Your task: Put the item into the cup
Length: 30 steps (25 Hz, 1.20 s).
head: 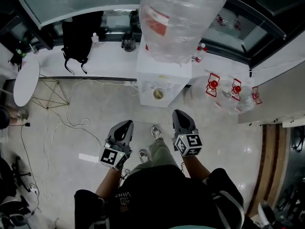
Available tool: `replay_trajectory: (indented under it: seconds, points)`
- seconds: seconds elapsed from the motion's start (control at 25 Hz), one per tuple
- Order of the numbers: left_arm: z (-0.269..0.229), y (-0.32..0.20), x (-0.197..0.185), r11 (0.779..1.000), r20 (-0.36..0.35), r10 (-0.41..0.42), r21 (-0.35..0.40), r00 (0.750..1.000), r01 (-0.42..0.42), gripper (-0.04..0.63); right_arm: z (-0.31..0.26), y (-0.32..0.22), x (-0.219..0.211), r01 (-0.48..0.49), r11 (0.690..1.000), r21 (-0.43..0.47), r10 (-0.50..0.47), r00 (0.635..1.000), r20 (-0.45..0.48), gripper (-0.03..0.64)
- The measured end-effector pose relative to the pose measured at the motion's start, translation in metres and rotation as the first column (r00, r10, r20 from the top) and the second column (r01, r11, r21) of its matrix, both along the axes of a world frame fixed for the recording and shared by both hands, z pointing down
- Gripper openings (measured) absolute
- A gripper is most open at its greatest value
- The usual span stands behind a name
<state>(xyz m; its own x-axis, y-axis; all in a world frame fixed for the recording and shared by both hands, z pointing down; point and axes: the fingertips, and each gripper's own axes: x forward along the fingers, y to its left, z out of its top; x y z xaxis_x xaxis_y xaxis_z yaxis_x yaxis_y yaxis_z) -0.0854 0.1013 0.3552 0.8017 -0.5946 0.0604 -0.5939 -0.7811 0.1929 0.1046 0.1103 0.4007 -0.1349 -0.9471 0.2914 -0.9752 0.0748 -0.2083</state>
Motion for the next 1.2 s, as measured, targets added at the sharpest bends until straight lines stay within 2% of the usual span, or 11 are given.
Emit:
replay_trajectory:
  seconds: [0.44, 0.64, 1.2]
  points:
    - [-0.014, 0.048, 0.006, 0.999, -0.009, 0.047, 0.014, 0.999, -0.046, 0.020, -0.041, 0.064, -0.007, -0.013, 0.998, 0.066, 0.011, 0.999, 0.031, 0.046]
    - [-0.019, 0.061, 0.010, 0.998, -0.021, 0.056, 0.024, 0.998, -0.055, 0.020, -0.056, 0.085, -0.014, 0.021, 0.996, 0.087, -0.022, 1.000, 0.013, 0.046]
    - [-0.026, 0.083, 0.009, 0.997, -0.026, 0.060, 0.039, 0.998, -0.059, 0.020, -0.071, 0.106, -0.023, 0.048, 0.991, 0.125, -0.050, 0.999, 0.012, 0.044]
